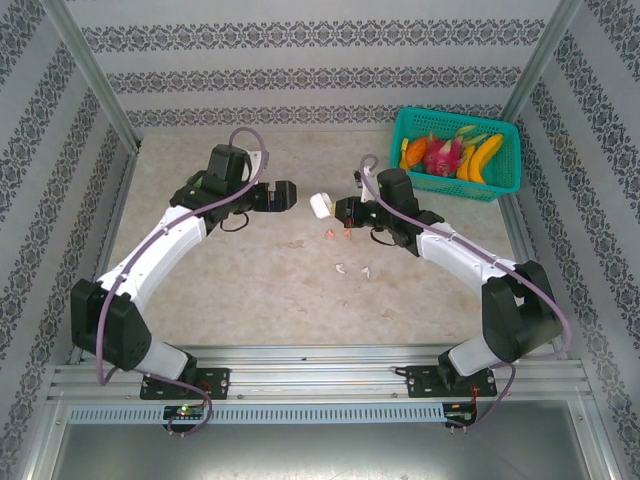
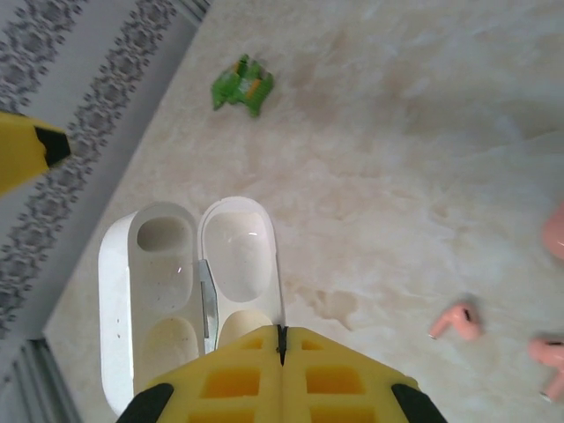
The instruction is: Insert the wireless bluetooth earbuds into the charging case
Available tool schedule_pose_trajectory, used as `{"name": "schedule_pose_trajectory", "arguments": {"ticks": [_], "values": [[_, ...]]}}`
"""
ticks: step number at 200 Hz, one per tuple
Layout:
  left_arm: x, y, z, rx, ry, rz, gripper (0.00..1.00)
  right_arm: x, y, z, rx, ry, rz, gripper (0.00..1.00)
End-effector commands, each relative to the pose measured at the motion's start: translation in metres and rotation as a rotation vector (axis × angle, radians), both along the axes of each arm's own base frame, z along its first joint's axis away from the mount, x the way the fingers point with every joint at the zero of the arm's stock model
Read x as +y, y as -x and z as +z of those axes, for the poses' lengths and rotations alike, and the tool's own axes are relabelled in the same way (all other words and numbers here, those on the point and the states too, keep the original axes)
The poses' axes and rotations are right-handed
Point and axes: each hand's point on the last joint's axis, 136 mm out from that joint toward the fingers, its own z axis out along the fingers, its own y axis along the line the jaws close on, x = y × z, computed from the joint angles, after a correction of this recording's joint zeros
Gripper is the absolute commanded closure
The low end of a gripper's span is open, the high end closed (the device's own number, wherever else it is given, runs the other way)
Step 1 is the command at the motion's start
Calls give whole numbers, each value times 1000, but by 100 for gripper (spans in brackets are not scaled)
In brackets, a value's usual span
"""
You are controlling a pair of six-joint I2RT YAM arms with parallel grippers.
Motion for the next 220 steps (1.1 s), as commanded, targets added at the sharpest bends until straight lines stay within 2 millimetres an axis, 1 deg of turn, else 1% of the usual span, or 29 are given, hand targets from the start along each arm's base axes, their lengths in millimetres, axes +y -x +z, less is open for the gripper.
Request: {"name": "schedule_pose_trajectory", "arguments": {"ticks": [1, 12, 23, 30, 38, 51, 71, 79, 80, 84, 85, 93, 103, 129, 140, 162, 182, 197, 220], "values": [[47, 4, -23, 72, -324, 78, 0, -9, 4, -9, -35, 134, 15, 100], [62, 0, -23, 62, -411, 119, 0, -11, 4, -11, -47, 158, 13, 100], [73, -2, -21, 55, -473, 143, 0, -13, 5, -12, -62, 189, 10, 100], [76, -2, -20, 56, -497, 141, 0, -14, 5, -13, -69, 206, 11, 100], [72, -3, -18, 54, -489, 123, 0, -15, 5, -12, -83, 221, 10, 100], [59, -2, -14, 53, -426, 71, 0, -16, 6, -12, -98, 240, 21, 100], [18, 6, -7, 63, -277, -121, 0, -13, 10, -9, -125, 242, 63, 100], [1, 12, -5, 70, -213, -211, 0, -11, 13, -6, -142, 233, 88, 100], [-4, 15, -5, 73, -192, -235, 0, -11, 13, -6, -143, 232, 90, 100], [-10, 17, -4, 73, -174, -274, 0, -9, 15, -4, -150, 227, 103, 100], [-14, 20, -2, 73, -152, -297, 0, -9, 15, -4, -151, 226, 106, 100], [-28, 28, 0, 86, -95, -378, 0, -6, 20, 0, -167, 209, 137, 100], [-40, 36, 2, 100, -44, -460, 0, -4, 24, 6, -183, 187, 162, 100], [-58, 49, 2, 135, 38, -606, 0, 0, 33, 15, -194, 149, 212, 100], [-65, 55, 3, 149, 70, -661, 2, 1, 37, 18, -193, 137, 233, 100], [-75, 62, 7, 176, 141, -751, 13, 3, 44, 19, -187, 120, 256, 100], [-84, 69, 12, 210, 217, -822, 27, 3, 48, 22, -188, 104, 263, 100], [-88, 69, 13, 230, 258, -849, 34, 4, 51, 23, -188, 96, 269, 100], [-94, 73, 17, 253, 323, -888, 41, 4, 52, 26, -192, 89, 269, 100]]}}
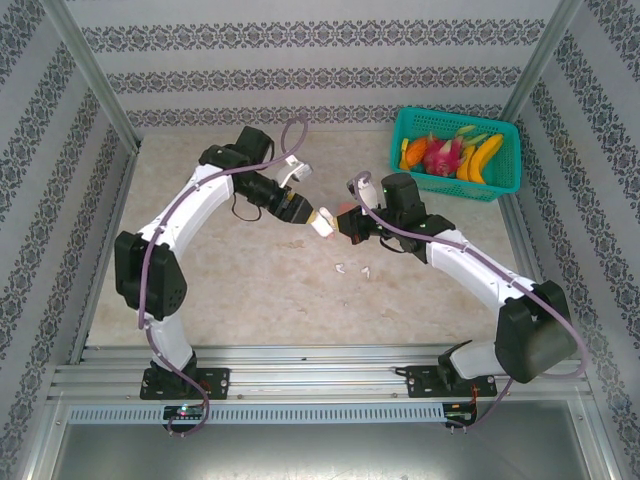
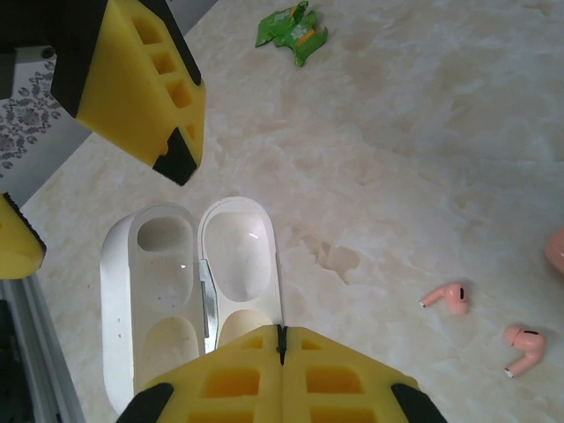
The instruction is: Insert the wireless bluetooth earbuds into the charging case
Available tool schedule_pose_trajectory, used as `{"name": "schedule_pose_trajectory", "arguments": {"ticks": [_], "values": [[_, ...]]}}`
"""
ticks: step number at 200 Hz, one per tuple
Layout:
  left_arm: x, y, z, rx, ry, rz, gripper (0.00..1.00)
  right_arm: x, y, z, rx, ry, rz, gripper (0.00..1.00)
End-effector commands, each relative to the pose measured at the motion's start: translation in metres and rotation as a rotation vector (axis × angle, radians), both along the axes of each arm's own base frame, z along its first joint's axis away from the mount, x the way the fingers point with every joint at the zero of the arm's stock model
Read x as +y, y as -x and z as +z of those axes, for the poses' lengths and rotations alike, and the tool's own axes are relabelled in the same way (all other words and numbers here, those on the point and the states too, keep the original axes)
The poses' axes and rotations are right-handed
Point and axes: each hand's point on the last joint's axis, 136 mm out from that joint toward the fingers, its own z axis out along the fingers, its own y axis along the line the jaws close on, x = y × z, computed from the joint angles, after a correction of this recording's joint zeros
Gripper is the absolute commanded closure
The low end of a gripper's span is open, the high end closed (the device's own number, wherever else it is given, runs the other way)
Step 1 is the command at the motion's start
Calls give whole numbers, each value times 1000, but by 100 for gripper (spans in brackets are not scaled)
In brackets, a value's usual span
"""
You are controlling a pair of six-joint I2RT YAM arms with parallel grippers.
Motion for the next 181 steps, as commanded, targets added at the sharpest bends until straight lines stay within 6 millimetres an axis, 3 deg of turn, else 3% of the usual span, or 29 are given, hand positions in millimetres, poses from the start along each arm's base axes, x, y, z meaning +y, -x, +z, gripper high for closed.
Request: {"name": "schedule_pose_trajectory", "arguments": {"ticks": [1, 55, 181], "values": [[-9, 19, 19, 64, 118, -96, 41, 1, 8, 10, -20, -27, 36, 100], [-16, 26, 20, 148, 204, -136, 47, 2, 8, 13, -19, -34, 41, 100], [-24, 19, -4, 204, 186, -132, 55, 5, 5, 15, -13, -52, 40, 100]]}}
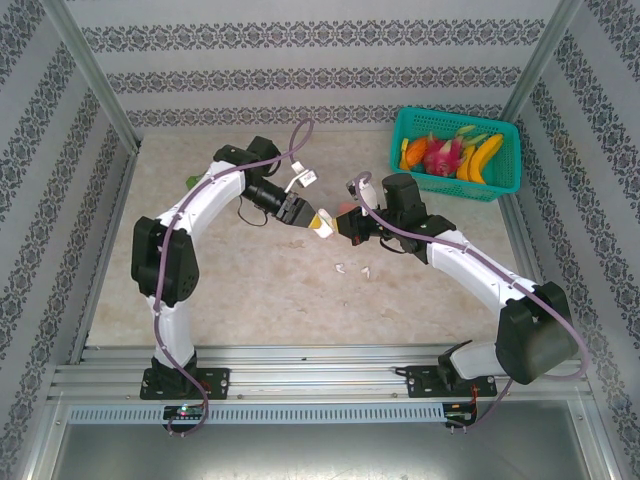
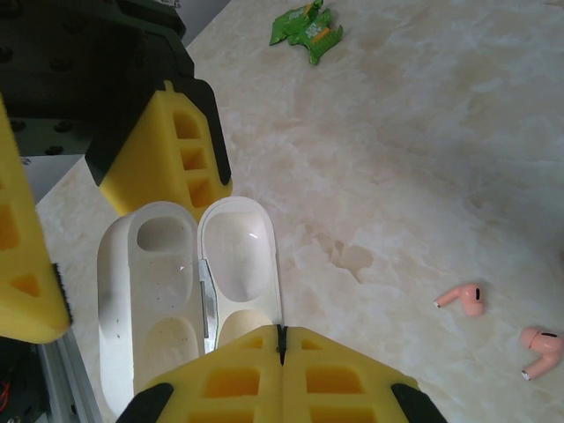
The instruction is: Insert the wireless bluetooth earbuds into the charging case
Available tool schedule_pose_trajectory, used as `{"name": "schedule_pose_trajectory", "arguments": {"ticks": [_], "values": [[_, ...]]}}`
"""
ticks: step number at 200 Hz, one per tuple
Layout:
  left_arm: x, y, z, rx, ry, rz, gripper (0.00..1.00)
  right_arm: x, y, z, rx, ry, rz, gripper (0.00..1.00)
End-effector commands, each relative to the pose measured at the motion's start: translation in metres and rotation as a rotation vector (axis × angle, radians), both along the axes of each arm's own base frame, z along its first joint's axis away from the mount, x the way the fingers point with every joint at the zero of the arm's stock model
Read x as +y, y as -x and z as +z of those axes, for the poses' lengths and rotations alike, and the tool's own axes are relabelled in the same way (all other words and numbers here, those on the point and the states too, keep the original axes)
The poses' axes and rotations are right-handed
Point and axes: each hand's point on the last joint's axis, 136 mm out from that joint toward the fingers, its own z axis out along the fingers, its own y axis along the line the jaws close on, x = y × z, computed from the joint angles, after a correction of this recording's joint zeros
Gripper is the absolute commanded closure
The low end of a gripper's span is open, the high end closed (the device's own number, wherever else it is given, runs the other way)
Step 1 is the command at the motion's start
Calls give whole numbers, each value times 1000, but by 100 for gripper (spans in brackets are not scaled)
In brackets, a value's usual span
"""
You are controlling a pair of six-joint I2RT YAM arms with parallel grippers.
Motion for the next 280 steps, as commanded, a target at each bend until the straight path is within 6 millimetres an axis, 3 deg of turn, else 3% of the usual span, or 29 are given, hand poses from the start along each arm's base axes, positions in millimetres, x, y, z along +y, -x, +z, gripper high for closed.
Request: {"name": "schedule_pose_trajectory", "arguments": {"ticks": [1, 90, 116, 144, 161, 177, 192, 212, 239, 280], "values": [[-7, 0, 5, -2, 33, -22, 55, 3, 1, 12, -18, -36, 19, 100], [-11, -3, -1, 1, 28, -22, 63, 4, 0, 12, -12, -40, 16, 100], [-11, -3, -2, 1, 31, -24, 72, 4, -1, 11, -11, -38, 14, 100], [-12, -4, -3, -4, 36, -18, 88, 2, -3, 13, -11, -41, -5, 100], [-11, -8, -6, -23, 28, 3, 97, -6, -7, 18, 1, -62, -49, 68], [-8, -12, -8, -41, 26, 33, 100, -17, -10, 24, 19, -90, -103, 52], [-2, -21, -9, -63, 10, 87, 100, -30, -12, 28, 44, -101, -177, 43], [7, -36, -9, -129, -36, 192, 100, -48, -14, 23, 106, -83, -302, 39], [24, -51, -3, -229, -93, 333, 100, -67, -8, 2, 223, -20, -442, 38], [45, -57, 2, -354, -161, 483, 100, -81, 6, -36, 328, 129, -583, 38]]}}
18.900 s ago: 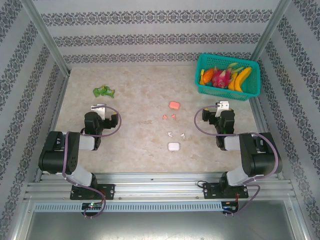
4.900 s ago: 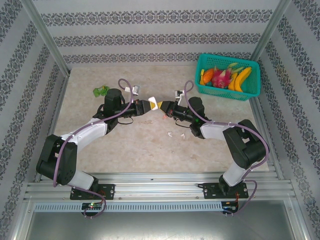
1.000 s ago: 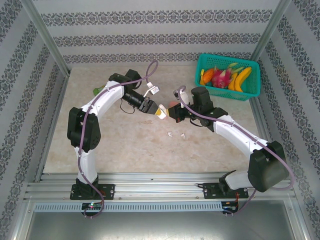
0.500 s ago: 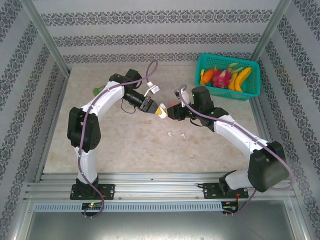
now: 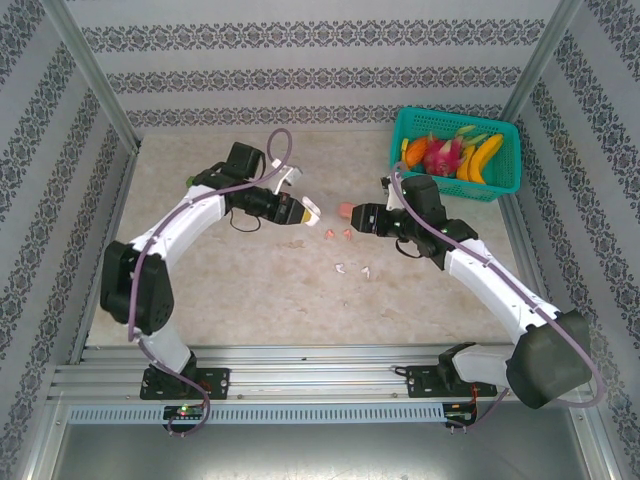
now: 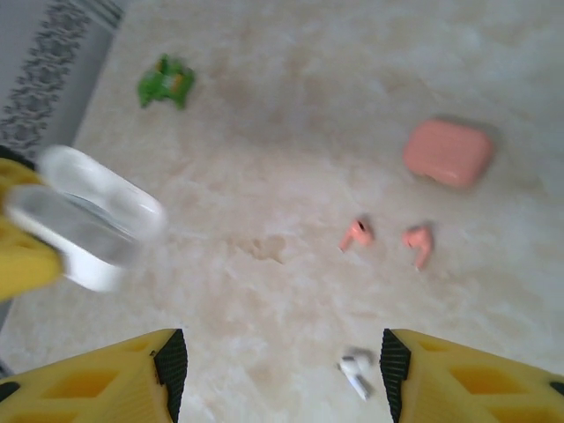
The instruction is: Insert the wireless bluetooth earbuds into the charging case
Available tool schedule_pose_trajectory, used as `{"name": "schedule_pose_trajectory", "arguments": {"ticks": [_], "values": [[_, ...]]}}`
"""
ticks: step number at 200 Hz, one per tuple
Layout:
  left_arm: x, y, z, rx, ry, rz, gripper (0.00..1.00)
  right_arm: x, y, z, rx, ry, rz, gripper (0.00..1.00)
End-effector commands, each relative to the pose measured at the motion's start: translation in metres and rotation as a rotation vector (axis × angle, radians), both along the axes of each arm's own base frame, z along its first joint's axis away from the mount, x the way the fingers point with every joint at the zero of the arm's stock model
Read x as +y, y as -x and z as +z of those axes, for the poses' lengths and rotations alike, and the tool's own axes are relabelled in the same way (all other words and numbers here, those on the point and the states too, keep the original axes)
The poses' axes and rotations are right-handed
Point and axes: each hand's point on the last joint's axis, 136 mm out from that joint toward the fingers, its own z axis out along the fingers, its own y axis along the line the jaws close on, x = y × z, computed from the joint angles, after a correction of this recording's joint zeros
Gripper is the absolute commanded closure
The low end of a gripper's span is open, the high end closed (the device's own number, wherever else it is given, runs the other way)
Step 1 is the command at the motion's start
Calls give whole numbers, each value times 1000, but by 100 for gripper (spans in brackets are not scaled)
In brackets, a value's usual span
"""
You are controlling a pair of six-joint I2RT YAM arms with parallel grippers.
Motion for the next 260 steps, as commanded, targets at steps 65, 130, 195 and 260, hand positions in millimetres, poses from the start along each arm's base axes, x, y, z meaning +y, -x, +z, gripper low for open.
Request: {"name": "schedule_pose_trajectory", "arguments": {"ticks": [65, 130, 195, 260], "values": [[48, -24, 14, -521, -136, 328, 100, -23, 23, -71, 224, 213, -224, 38], [68, -11, 27, -779, 69, 528, 100, -6, 34, -86, 264, 296, -213, 38], [59, 2, 59, -1007, 225, 473, 100, 11, 38, -102, 306, 413, -186, 38], [35, 23, 92, -1094, 318, 285, 100, 23, 38, -122, 358, 452, -183, 38]]}}
